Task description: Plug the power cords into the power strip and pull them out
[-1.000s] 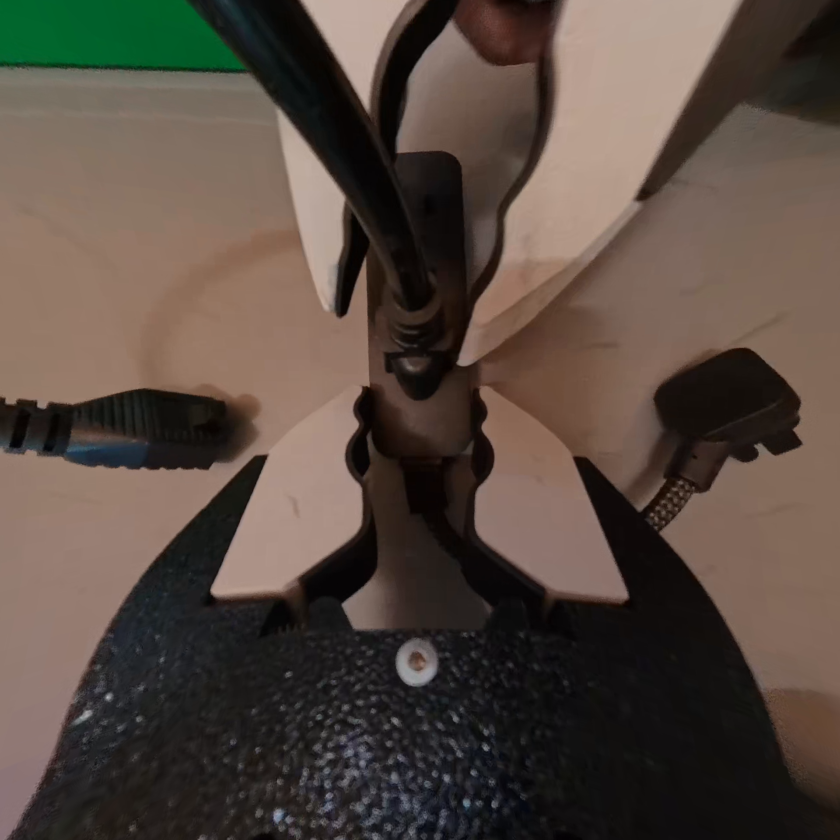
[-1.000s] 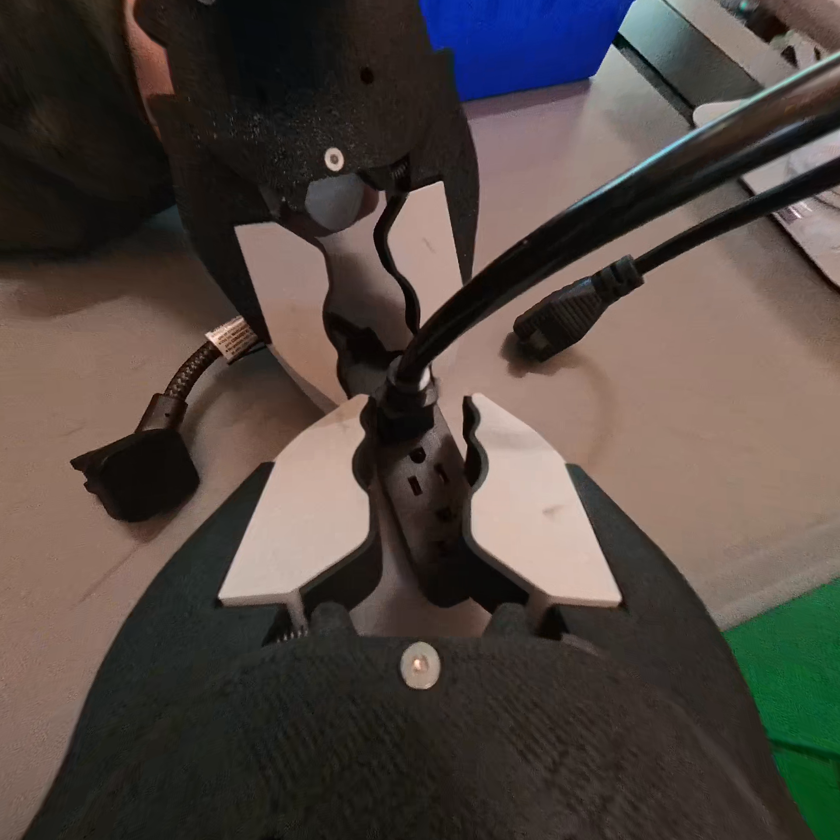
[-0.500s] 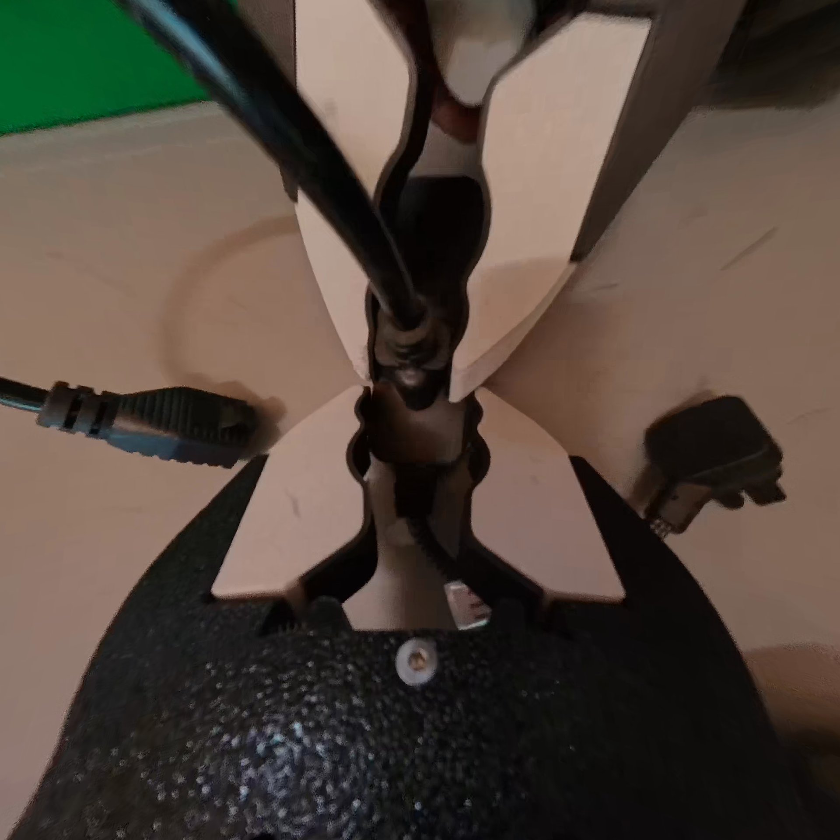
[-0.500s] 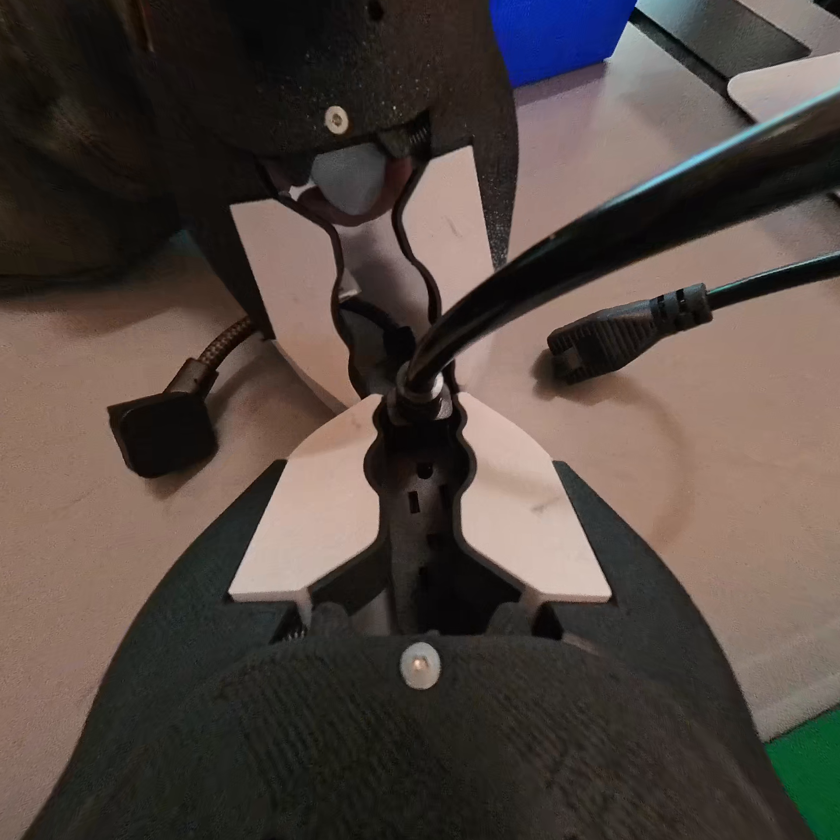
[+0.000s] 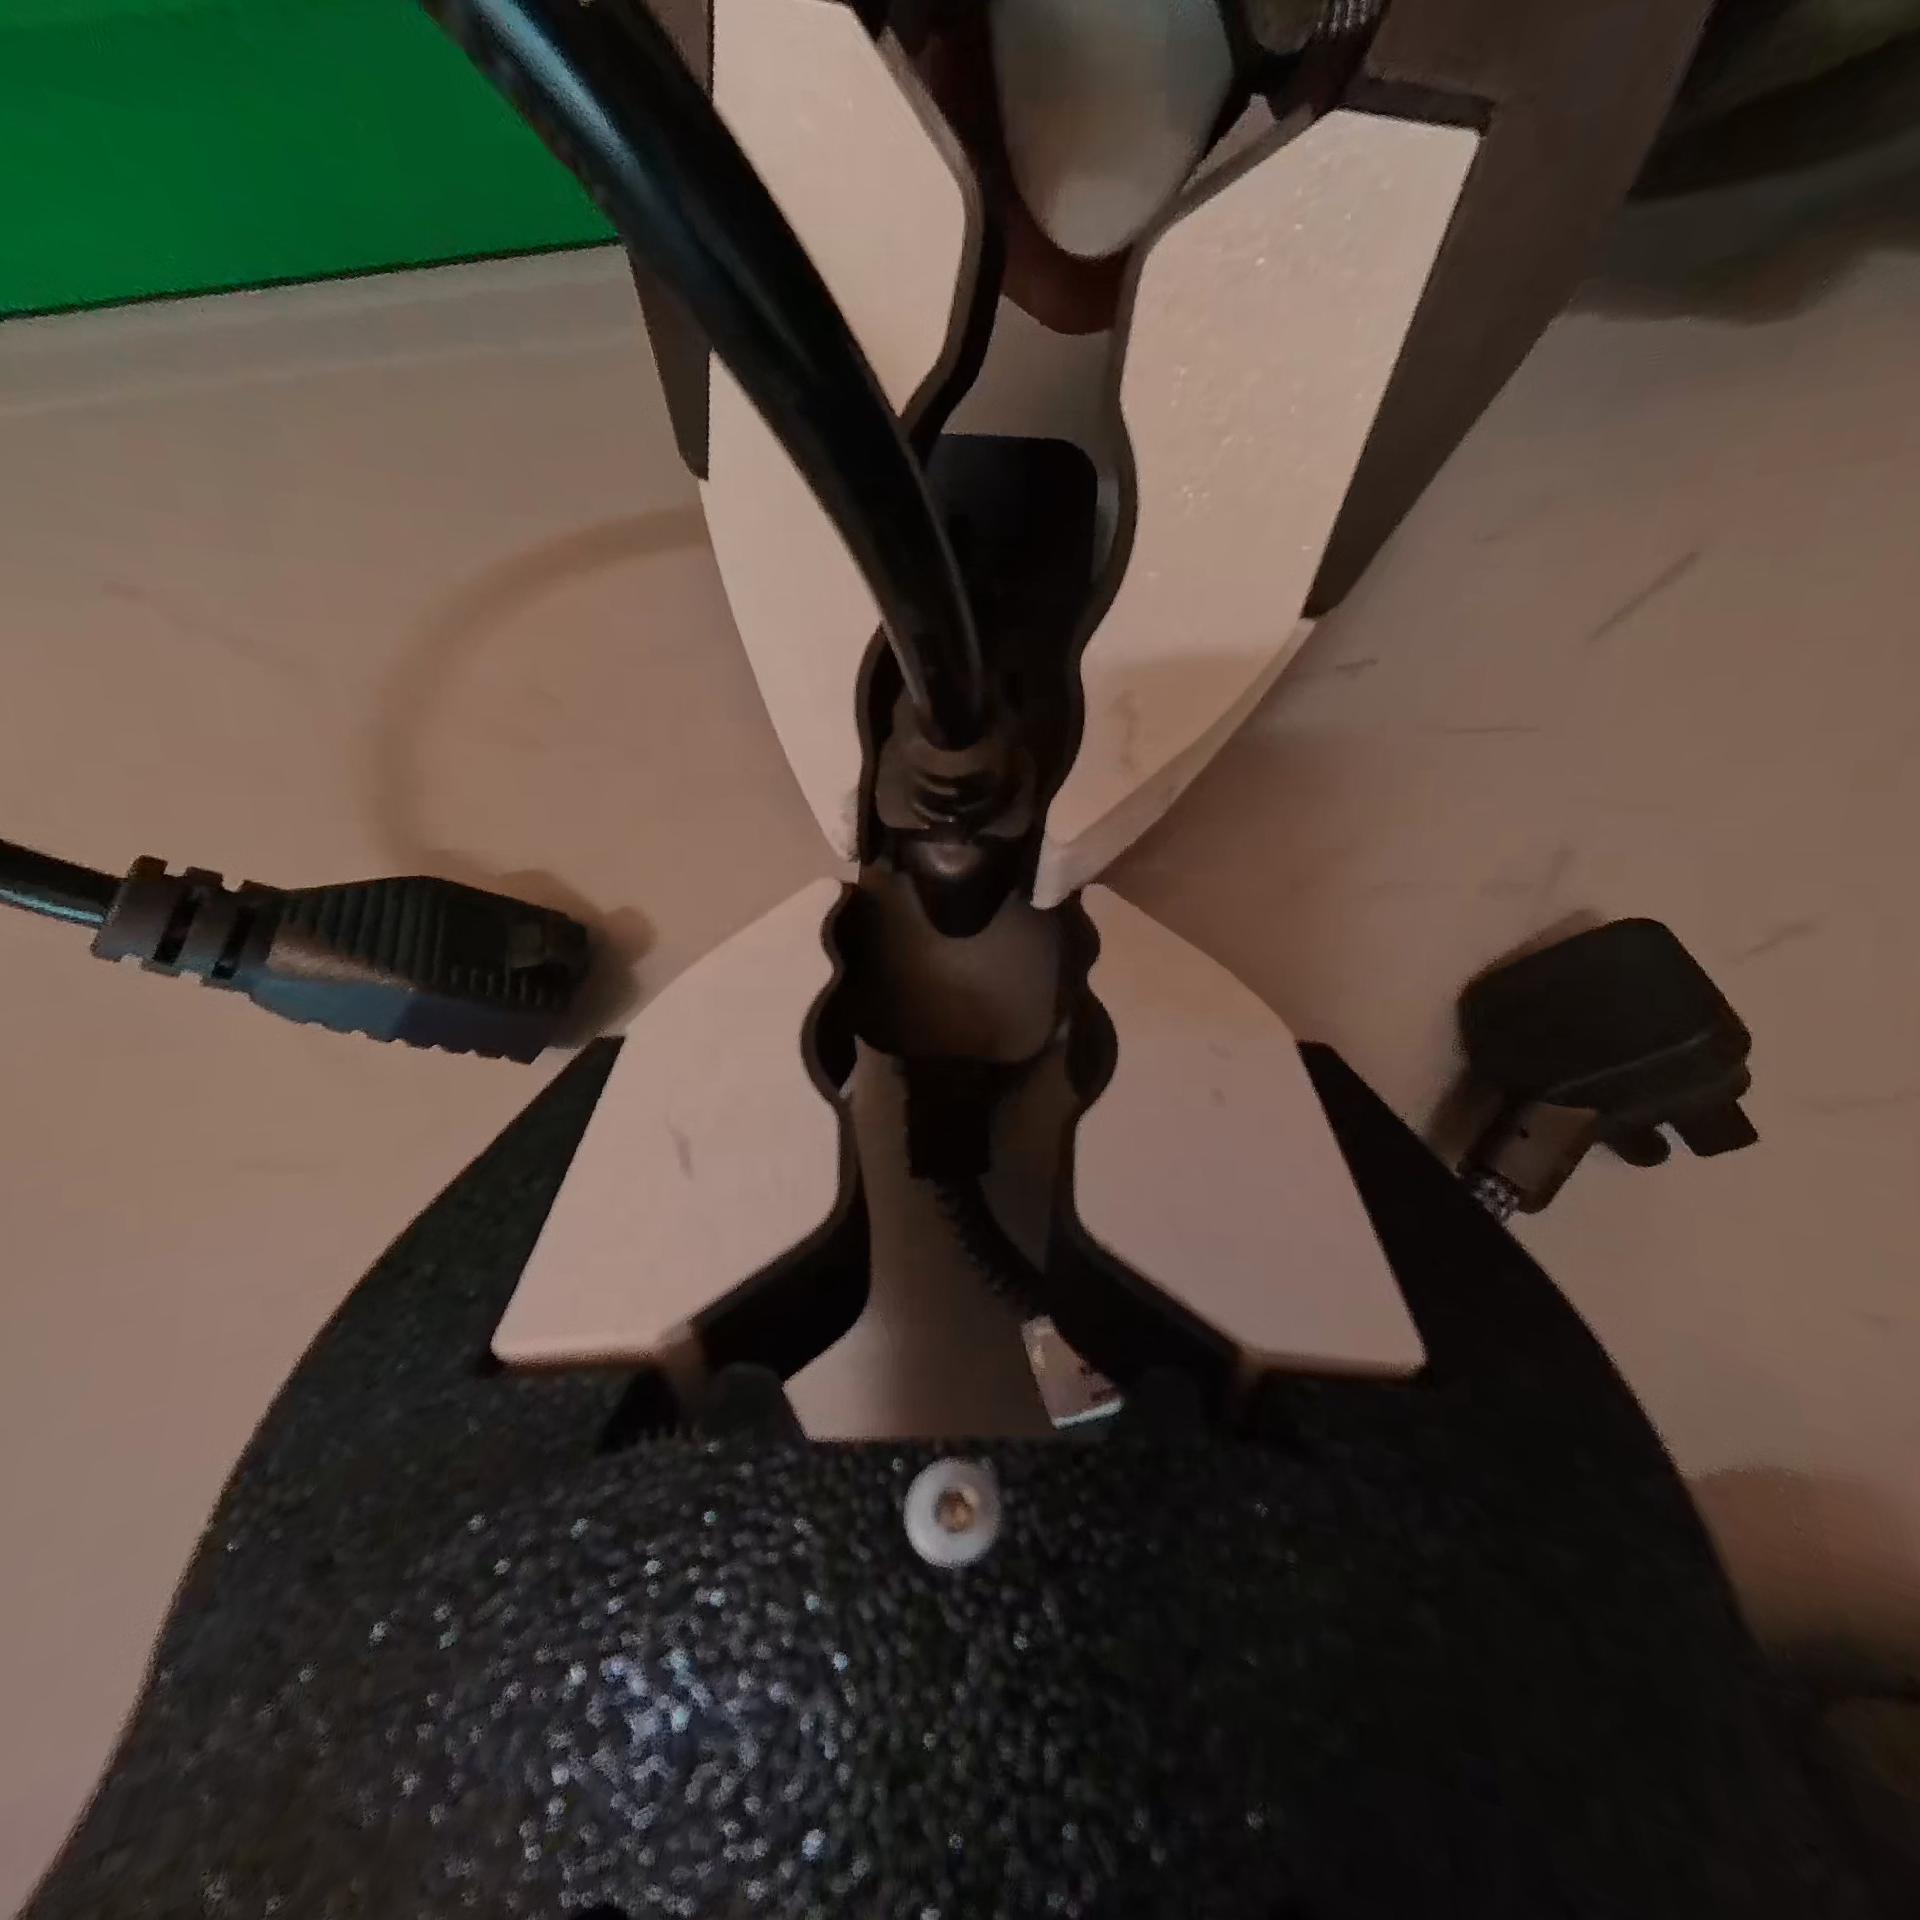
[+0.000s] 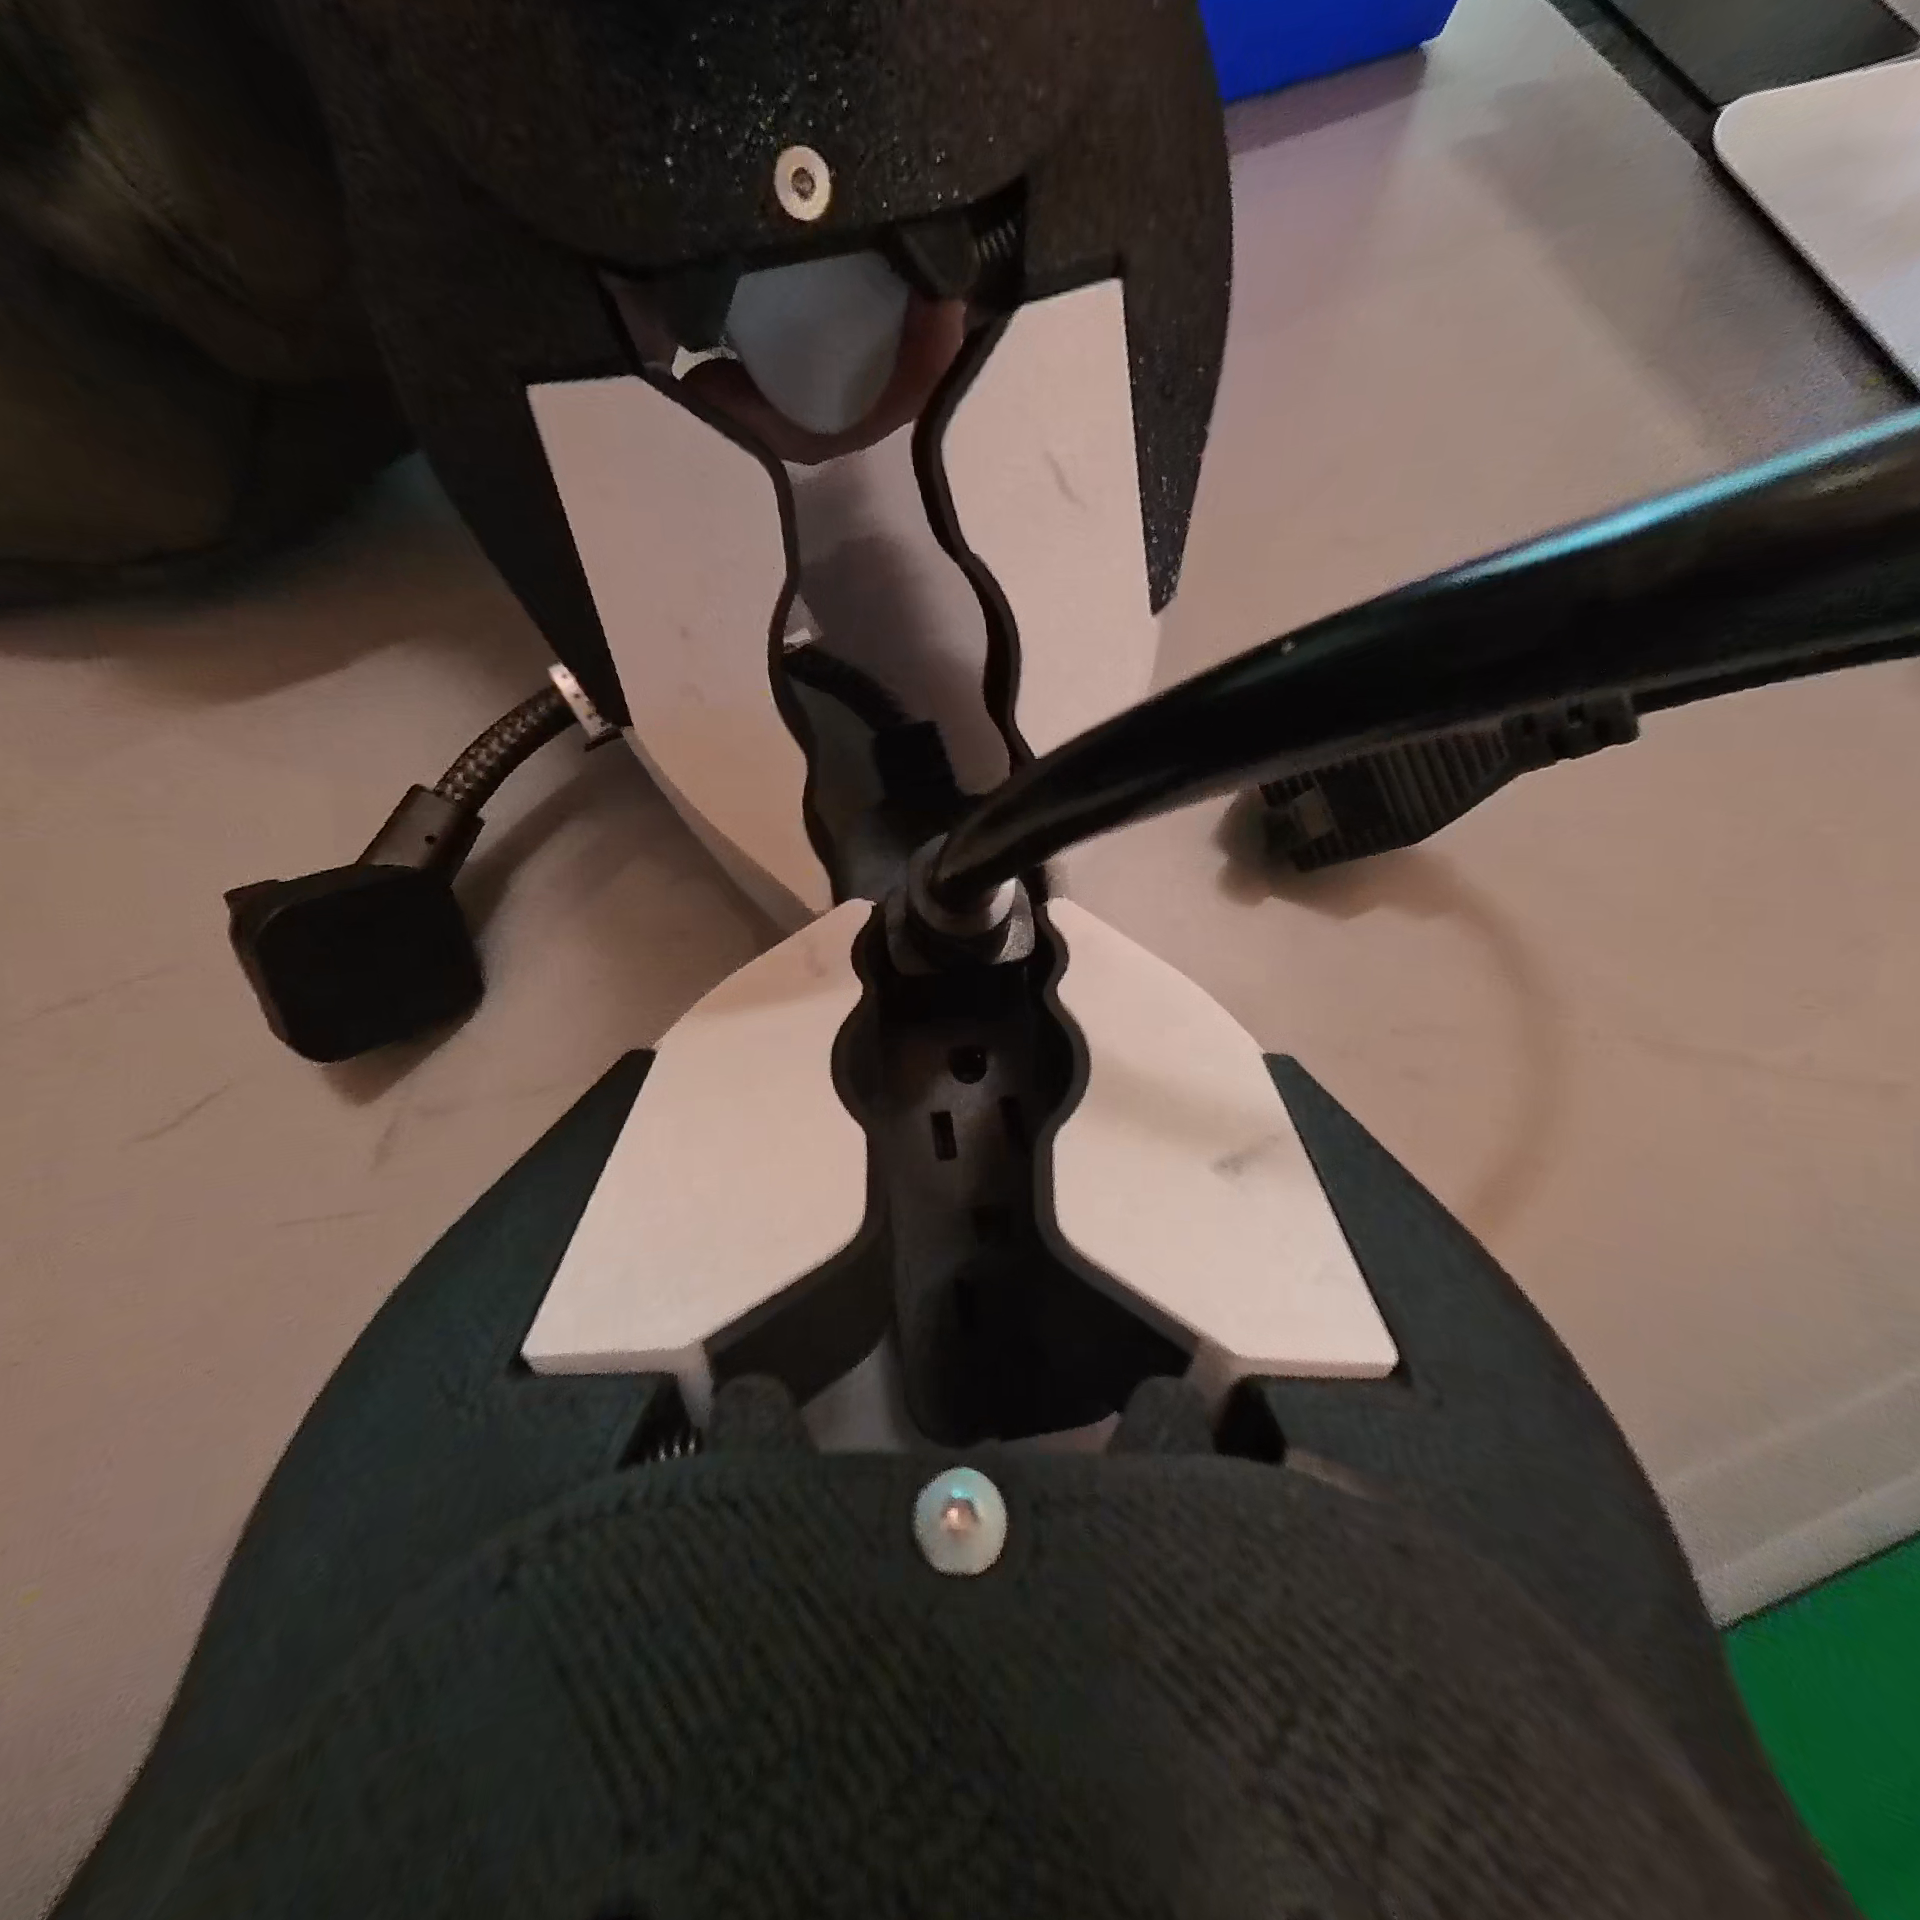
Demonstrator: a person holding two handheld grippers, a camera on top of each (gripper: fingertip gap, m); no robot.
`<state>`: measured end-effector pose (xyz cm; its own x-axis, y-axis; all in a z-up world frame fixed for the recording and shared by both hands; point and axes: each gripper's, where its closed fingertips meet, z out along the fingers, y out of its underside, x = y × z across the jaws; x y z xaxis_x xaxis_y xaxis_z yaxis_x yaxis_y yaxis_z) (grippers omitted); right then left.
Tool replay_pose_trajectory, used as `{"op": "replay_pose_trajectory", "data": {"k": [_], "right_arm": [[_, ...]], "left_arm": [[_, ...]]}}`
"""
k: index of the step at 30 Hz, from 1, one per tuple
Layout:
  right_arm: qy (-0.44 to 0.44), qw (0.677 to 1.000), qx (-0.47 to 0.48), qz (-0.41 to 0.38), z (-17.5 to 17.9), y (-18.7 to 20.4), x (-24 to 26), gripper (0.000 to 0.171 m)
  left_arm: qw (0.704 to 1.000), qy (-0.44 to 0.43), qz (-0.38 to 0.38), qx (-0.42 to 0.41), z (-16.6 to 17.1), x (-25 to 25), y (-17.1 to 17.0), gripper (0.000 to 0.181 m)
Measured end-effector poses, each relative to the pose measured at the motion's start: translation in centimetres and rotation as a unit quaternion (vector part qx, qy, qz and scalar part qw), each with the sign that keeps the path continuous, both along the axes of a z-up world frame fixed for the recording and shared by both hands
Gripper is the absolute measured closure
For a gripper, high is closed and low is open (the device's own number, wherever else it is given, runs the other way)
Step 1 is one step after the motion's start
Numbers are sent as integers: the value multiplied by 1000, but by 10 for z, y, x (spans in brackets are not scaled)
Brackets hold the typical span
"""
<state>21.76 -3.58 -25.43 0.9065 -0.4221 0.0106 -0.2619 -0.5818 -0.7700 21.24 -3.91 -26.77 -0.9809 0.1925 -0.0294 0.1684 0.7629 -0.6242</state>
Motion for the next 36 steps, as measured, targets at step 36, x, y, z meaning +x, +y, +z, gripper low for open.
{"op": "replay_pose_trajectory", "data": {"k": [36], "right_arm": [[-21, 999, -20, 31, -1, 15, -1, 145]], "left_arm": [[999, 35, 6, 6, -21, -4, 4, 137]]}}
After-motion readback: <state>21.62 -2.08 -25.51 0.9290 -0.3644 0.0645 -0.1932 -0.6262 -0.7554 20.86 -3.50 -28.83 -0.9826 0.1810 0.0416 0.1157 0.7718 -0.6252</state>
